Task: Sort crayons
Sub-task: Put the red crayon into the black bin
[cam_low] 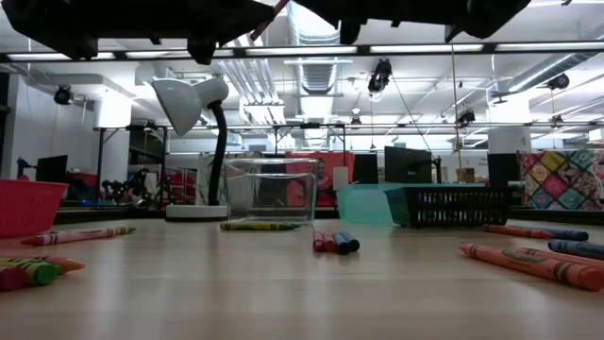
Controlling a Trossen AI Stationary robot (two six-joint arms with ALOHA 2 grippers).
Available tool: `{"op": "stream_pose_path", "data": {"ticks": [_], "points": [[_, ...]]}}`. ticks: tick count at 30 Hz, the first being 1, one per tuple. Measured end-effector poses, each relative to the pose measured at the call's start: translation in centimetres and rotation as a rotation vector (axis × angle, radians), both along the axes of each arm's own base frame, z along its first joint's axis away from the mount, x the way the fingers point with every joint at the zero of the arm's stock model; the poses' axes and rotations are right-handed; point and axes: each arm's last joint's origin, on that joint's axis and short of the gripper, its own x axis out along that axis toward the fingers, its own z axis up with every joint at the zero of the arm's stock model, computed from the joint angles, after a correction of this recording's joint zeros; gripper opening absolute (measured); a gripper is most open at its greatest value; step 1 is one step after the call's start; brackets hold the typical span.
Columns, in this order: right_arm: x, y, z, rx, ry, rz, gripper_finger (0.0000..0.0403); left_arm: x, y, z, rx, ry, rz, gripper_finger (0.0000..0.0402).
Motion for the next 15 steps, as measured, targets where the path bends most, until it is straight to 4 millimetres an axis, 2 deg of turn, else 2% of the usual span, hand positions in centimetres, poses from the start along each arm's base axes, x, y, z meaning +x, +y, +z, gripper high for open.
{"op": "stream_pose_path", "data": {"ticks": [9,15], "points": [[3.1,-0.1,-0.9,-0.011,0.025,-0.004,0.0106,-0.1,0.0,0.1,0.002,-0.015,0.006,0.0000],[3.4,0.0,-1.0,-0.028,0.027,-0.006,0.0065,-0.2,0.1,-0.2,0.013,-0.004,0.011,0.0000]]}}
